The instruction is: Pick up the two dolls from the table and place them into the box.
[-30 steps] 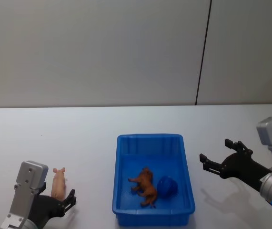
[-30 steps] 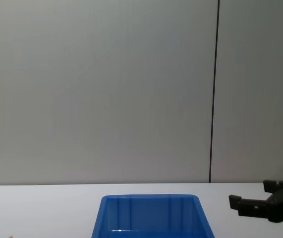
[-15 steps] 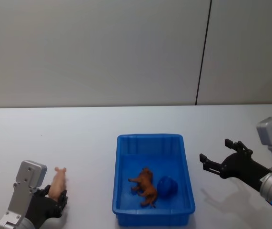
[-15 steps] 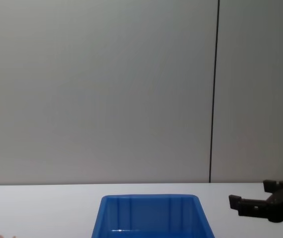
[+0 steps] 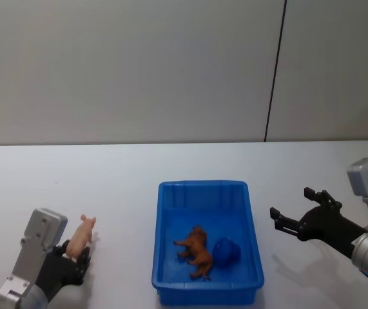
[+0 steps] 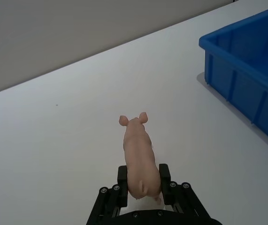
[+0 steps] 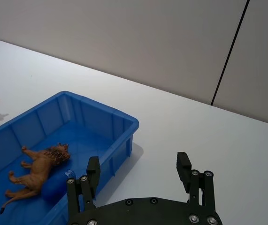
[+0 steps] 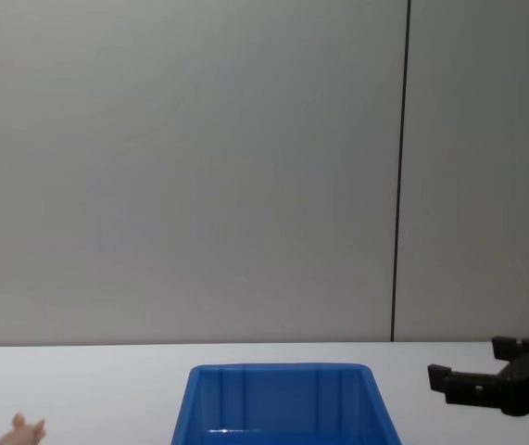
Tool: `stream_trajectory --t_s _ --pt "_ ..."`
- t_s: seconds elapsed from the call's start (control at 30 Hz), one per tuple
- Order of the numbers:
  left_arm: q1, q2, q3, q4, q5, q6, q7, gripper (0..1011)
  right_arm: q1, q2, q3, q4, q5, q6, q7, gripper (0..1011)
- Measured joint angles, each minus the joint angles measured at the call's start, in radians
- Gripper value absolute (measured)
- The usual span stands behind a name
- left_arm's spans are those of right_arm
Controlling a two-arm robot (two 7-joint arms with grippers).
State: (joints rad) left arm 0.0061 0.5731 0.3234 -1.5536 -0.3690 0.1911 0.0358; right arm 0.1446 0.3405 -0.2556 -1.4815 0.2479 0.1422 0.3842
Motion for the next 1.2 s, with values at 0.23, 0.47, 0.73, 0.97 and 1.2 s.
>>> stream_trajectory --t_s 0.23,0.47,0.73,0.97,1.2 --pt "-0.03 -0.01 -0.002 -0.036 0.062 0.004 -0.029 397 0.0 0.0 0.0 0.0 0.0 0.0 0.0 1001" --pt "-0.093 -0.059 0.013 -0.063 0.137 0.006 -0.082 397 0.0 0.0 0.0 0.0 0.0 0.0 0.0 1001" --pt "-0.162 -0.127 0.04 -0.052 0.198 0.0 -0.151 397 0.0 0.0 0.0 0.0 0.0 0.0 0.0 1001" --pt "-0.216 -0.187 0.065 -0.021 0.231 -0.014 -0.206 397 0.0 0.0 0.0 0.0 0.0 0.0 0.0 1001" --pt "-0.252 -0.228 0.081 0.002 0.249 -0.017 -0.243 604 0.0 0.0 0.0 0.0 0.0 0.0 0.0 1001"
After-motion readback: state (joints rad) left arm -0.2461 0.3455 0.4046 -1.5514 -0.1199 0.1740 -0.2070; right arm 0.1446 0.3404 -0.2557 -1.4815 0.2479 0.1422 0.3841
